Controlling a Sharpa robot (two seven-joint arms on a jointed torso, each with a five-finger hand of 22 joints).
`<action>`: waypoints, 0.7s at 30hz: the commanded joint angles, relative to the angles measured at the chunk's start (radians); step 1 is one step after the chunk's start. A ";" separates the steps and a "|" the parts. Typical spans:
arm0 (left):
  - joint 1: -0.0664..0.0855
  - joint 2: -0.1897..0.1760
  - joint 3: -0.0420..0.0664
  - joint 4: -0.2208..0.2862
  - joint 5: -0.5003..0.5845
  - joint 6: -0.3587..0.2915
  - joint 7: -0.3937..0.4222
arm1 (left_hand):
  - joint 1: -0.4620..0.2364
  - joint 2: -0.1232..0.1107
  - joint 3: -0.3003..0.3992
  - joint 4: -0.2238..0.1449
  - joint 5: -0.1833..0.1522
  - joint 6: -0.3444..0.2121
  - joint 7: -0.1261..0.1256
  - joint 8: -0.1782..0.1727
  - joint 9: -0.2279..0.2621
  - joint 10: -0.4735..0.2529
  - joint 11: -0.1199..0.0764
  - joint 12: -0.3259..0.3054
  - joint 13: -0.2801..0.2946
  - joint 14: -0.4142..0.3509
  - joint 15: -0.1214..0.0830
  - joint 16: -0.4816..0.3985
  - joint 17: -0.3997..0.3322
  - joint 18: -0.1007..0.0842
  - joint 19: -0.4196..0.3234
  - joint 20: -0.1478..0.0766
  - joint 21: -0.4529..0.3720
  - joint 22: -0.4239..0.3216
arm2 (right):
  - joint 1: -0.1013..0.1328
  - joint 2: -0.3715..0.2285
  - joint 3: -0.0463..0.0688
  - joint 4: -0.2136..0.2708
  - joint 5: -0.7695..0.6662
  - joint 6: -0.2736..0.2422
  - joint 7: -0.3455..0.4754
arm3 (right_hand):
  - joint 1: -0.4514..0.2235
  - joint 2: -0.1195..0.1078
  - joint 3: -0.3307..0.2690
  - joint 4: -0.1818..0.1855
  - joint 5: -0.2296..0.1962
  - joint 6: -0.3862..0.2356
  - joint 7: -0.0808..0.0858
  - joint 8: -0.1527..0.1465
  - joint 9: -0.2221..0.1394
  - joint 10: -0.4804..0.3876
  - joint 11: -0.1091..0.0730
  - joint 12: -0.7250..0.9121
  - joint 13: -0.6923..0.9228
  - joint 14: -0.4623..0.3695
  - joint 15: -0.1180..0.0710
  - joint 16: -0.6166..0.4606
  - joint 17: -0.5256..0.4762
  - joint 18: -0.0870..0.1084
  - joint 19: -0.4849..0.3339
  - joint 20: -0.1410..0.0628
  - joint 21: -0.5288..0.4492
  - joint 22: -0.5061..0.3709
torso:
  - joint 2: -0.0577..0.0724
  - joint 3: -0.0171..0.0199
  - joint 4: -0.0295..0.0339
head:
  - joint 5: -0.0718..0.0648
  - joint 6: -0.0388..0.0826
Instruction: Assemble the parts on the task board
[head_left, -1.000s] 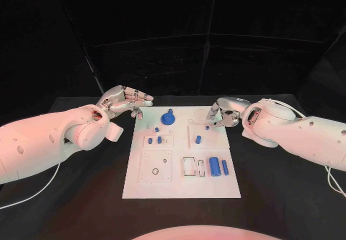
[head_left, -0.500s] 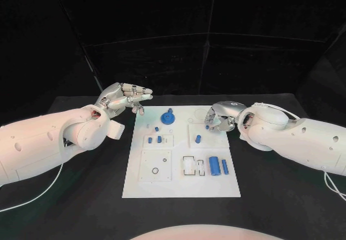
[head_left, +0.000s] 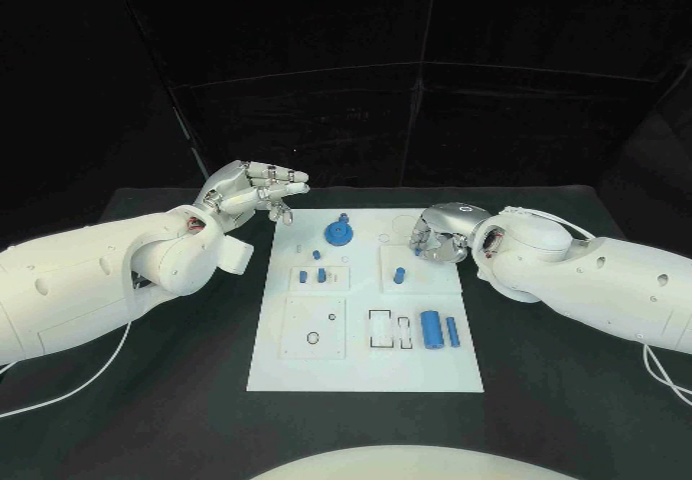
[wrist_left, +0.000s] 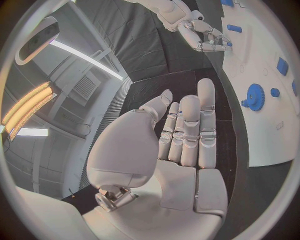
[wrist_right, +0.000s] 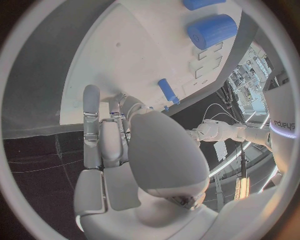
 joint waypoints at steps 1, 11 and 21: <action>0.001 0.001 0.001 0.001 0.010 0.012 0.012 | 0.002 0.002 0.005 -0.001 0.000 -0.002 0.007 -0.004 -0.001 -0.003 0.007 -0.005 -0.001 -0.010 0.002 -0.006 -0.004 0.011 -0.010 0.002 -0.006 -0.003 | -0.002 0.002 -0.001 -0.001 -0.011 0.013 -0.008 | -0.010 -0.013 0.033 -0.008 -0.005 0.021 -0.005 -0.005 0.002 0.029 -0.003 -0.005 -0.001 0.028 -0.009 0.007 0.003 0.007 -0.002 -0.007 0.012 0.005 | 0.000 0.0001 0.0001 | 0.003 -0.005; 0.001 0.001 0.001 0.001 0.010 0.017 0.003 | 0.002 0.001 0.005 -0.002 0.000 -0.006 0.009 -0.006 -0.002 -0.007 0.009 -0.006 -0.001 -0.013 0.004 -0.008 -0.008 0.011 -0.011 0.003 -0.009 -0.005 | -0.006 0.009 -0.001 -0.003 -0.011 0.035 -0.020 | -0.071 -0.047 0.122 -0.036 -0.010 0.043 -0.006 -0.027 0.001 0.057 -0.005 -0.031 -0.001 0.028 -0.010 0.011 0.002 0.006 -0.009 -0.008 0.031 0.016 | 0.000 0.0001 -0.0001 | 0.001 -0.011; 0.001 0.000 0.001 0.001 0.010 0.011 -0.009 | 0.004 0.003 0.006 -0.003 0.001 -0.007 0.010 -0.007 -0.002 -0.008 0.010 -0.006 -0.001 -0.015 0.004 -0.009 -0.011 0.011 -0.011 0.003 -0.011 -0.006 | -0.009 0.011 -0.001 -0.002 -0.011 0.039 -0.024 | -0.089 -0.056 0.132 -0.040 -0.012 0.045 -0.006 -0.032 0.001 0.059 -0.005 -0.036 -0.001 0.028 -0.009 0.011 0.001 0.006 -0.011 -0.008 0.033 0.017 | 0.000 0.0000 0.0000 | 0.002 -0.016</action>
